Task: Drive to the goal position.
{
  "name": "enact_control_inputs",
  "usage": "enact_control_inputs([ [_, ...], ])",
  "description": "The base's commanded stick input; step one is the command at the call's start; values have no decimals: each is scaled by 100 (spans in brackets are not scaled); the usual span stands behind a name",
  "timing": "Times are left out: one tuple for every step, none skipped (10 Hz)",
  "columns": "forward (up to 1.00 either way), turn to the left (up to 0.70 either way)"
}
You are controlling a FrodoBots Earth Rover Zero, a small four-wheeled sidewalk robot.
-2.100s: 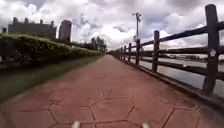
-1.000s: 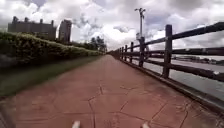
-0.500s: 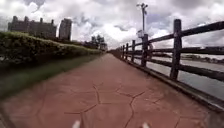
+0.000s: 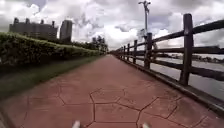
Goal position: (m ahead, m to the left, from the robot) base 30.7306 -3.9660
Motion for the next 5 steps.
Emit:
enact_control_inputs([
  [70, 0],
  [70, 0],
  [70, 0],
  [70, 0],
  [70, 0],
])
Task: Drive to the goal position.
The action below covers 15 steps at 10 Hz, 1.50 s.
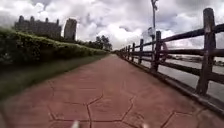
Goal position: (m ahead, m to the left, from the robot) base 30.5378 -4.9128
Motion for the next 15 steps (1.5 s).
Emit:
enact_control_inputs([
  [70, 0],
  [70, 0],
  [70, 0],
  [70, 0],
  [70, 0],
  [70, 0],
  [70, 0],
  [70, 0],
  [70, 0],
  [70, 0],
  [70, 0],
  [70, 0],
  [70, 0],
  [70, 0],
  [70, 0],
])
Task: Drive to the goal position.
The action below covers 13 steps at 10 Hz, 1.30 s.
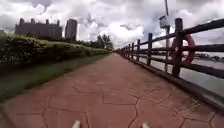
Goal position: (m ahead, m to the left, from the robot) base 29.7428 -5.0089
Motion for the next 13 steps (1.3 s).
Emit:
enact_control_inputs([
  [70, 0],
  [70, 0],
  [70, 0],
  [70, 0],
  [70, 0],
  [70, 0],
  [70, 0],
  [70, 0],
  [70, 0],
  [70, 0],
  [70, 0],
  [70, 0],
  [70, 0],
])
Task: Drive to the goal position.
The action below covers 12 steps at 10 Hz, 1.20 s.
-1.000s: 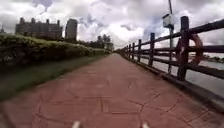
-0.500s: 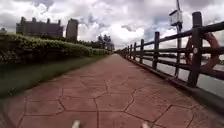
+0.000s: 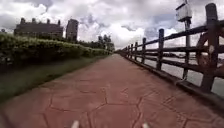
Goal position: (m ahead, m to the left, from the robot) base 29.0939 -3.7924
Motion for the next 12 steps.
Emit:
enact_control_inputs([
  [70, 0],
  [70, 0],
  [70, 0],
  [70, 0],
  [70, 0],
  [70, 0],
  [70, -2],
  [70, -11],
  [70, -26],
  [70, -24],
  [70, 0],
  [70, 0],
])
